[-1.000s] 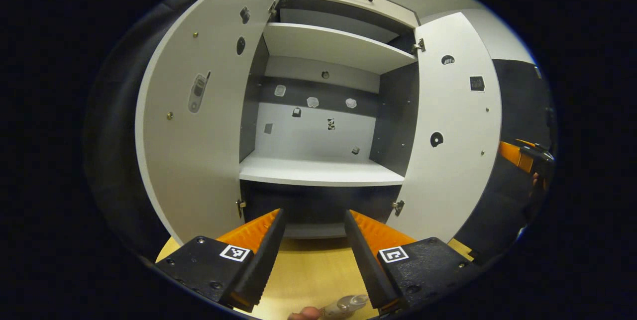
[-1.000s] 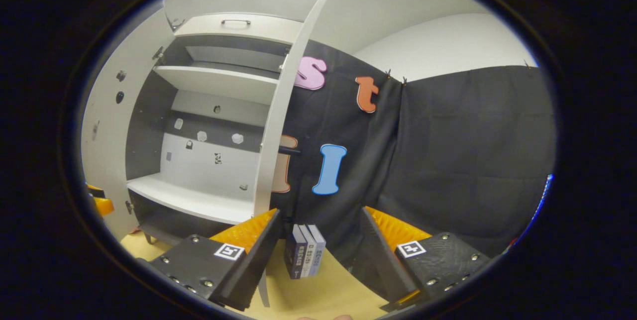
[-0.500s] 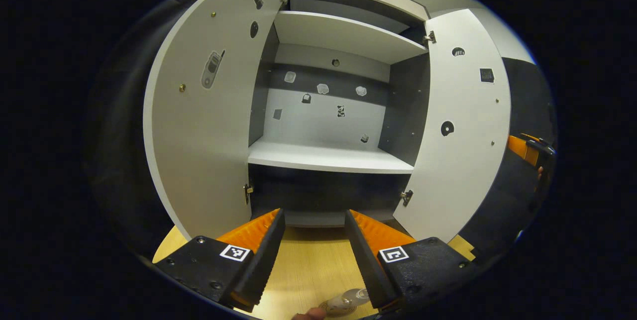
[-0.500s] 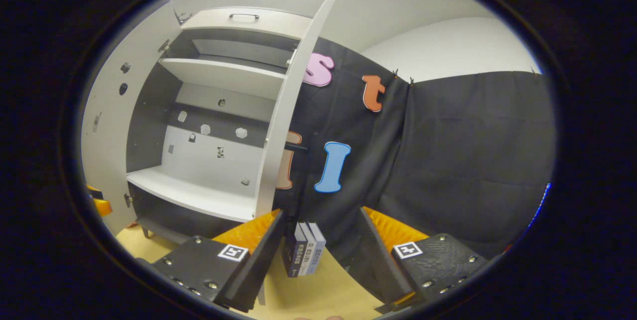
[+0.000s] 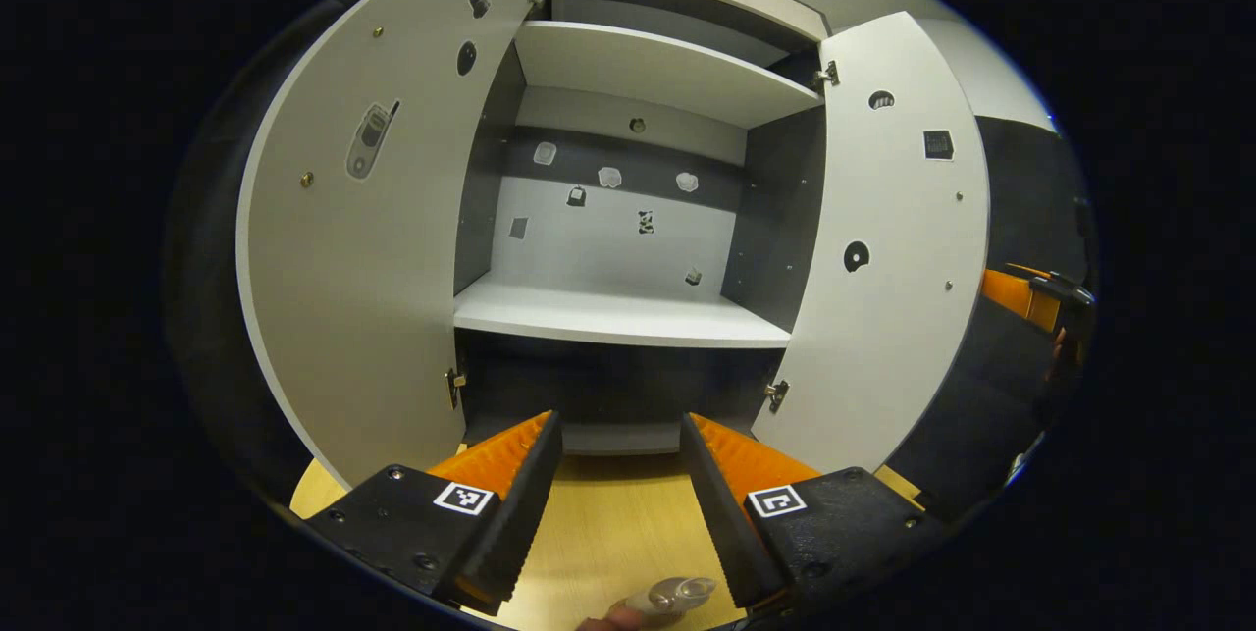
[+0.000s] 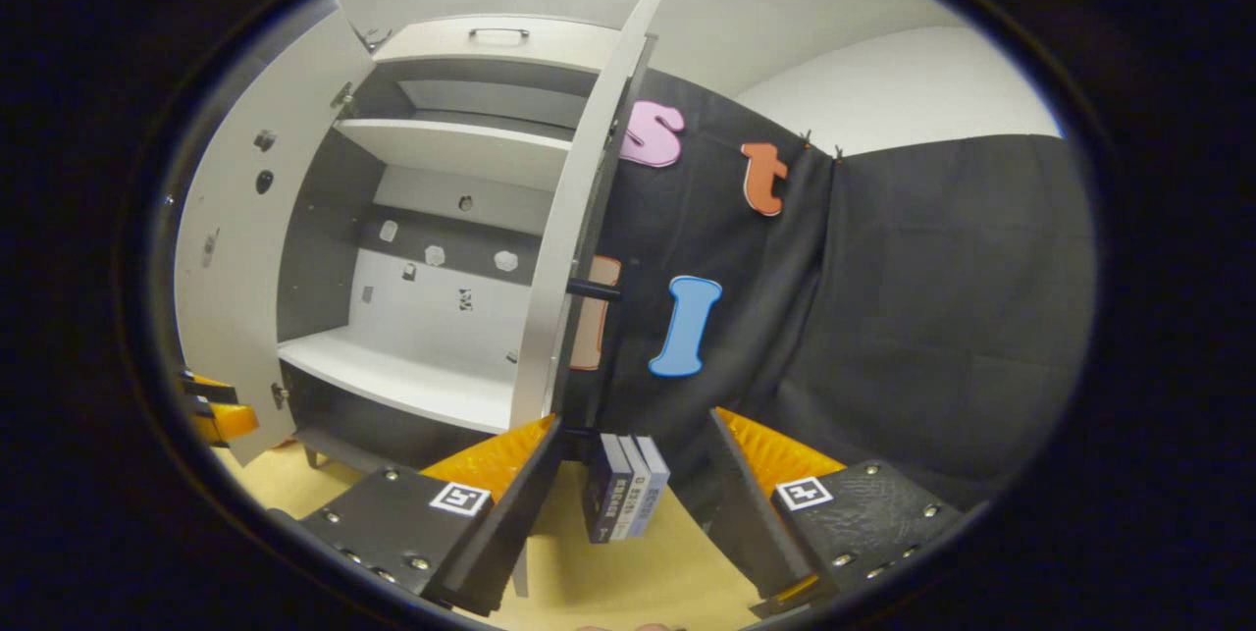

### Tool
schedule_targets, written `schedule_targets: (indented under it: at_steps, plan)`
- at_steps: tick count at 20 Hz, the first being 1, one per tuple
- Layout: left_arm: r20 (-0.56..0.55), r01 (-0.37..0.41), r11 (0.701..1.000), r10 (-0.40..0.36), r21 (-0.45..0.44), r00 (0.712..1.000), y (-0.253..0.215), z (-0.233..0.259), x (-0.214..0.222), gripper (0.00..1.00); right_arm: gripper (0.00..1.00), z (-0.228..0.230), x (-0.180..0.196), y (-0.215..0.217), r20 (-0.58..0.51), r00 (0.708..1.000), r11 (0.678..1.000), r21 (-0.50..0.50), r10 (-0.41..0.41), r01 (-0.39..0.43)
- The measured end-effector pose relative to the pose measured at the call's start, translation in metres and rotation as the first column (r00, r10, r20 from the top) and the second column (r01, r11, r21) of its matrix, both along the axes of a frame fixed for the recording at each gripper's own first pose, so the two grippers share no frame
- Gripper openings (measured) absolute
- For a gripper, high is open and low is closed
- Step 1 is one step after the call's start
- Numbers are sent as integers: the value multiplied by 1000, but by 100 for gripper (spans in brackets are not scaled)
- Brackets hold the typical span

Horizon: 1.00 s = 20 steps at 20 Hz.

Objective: Grasp the bottle in the cabinet with the left hand and place it on the coaster, then close the right door with the right hand and the left door with the left hand.

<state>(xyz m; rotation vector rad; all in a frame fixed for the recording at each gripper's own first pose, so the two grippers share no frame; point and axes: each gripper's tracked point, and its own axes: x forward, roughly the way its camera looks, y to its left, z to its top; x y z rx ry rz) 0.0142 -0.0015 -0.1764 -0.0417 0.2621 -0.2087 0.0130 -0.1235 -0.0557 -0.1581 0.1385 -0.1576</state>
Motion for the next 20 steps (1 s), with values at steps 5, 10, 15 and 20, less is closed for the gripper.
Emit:
schedule_targets:
  at_steps: [5, 10, 15, 20]
  plan:
    - [5, -36, 999, 36, 17, 999, 15, 3, -6, 80, 88, 0, 9, 43, 9, 995, 995, 29, 98, -98]
    - [3, -93, 995, 93, 42, 996, 41, 2, -18, 80, 91, -1, 17, 70, 19, 988, 987, 25, 156, -157]
    - [-1, -167, 986, 167, 28, 986, 62, 2, -26, 80, 91, -4, 22, 81, 10, 982, 980, 58, 190, -190]
    - [20, -204, 977, 203, 57, 979, 78, 9, -35, 80, 94, -6, 30, 98, 8, 976, 971, 101, 217, -216]
